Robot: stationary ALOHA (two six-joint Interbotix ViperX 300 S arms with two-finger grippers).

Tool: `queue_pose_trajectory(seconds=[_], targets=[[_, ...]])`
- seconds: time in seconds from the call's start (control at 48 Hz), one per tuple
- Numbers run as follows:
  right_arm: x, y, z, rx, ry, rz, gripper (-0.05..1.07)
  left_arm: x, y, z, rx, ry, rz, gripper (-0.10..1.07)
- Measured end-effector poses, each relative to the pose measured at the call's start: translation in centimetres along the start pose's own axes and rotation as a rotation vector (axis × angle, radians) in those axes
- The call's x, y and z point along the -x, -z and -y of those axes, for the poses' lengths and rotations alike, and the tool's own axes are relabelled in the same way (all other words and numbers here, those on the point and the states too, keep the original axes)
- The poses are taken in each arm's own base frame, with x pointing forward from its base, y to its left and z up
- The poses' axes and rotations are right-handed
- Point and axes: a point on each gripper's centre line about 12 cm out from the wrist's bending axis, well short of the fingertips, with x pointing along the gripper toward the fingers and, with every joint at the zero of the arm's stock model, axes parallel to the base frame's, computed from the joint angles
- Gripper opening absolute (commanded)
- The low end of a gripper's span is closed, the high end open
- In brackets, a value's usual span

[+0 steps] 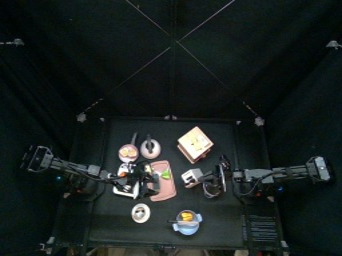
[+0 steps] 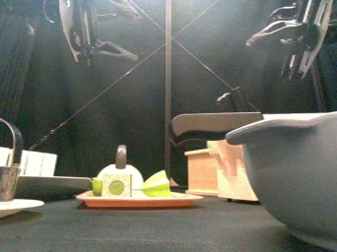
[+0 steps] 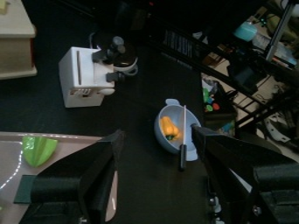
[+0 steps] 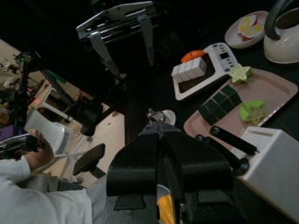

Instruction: Grab cleaver handle

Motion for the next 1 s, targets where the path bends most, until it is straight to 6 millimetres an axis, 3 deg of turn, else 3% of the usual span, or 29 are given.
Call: queue_pose_trajectory(seconds=[0.25, 0.396, 0.562, 0.833, 1.0], targets=[[0.0, 0.2, 0.2, 0.0, 0.014, -0.016, 0.01, 0.8, -1.6, -1.8, -0.141, -0.101, 0.074, 0.96], [0.0, 0.2, 0.2, 0.0, 0.016, -0.019, 0.01, 0.9, -2.5, -1.4, -0.184, -0.098, 0.101, 0.96], [0.0, 0.2, 0.2, -0.002, 0.017, -0.018, 0.01, 1.0, -3.2, -0.3, -0.35, -0.089, 0.131, 0.96], [0.0, 0.2, 0.2, 0.0, 0.017, -0.018, 0.01, 1.1, -3.8, -0.5, -0.284, -0.114, 0.147, 0.96], [0.0, 0.0, 0.1, -0.002, 0.016, -0.014, 0.01, 1.1, -4.1, -1.5, -0.348, -0.21, 0.165, 0.96]])
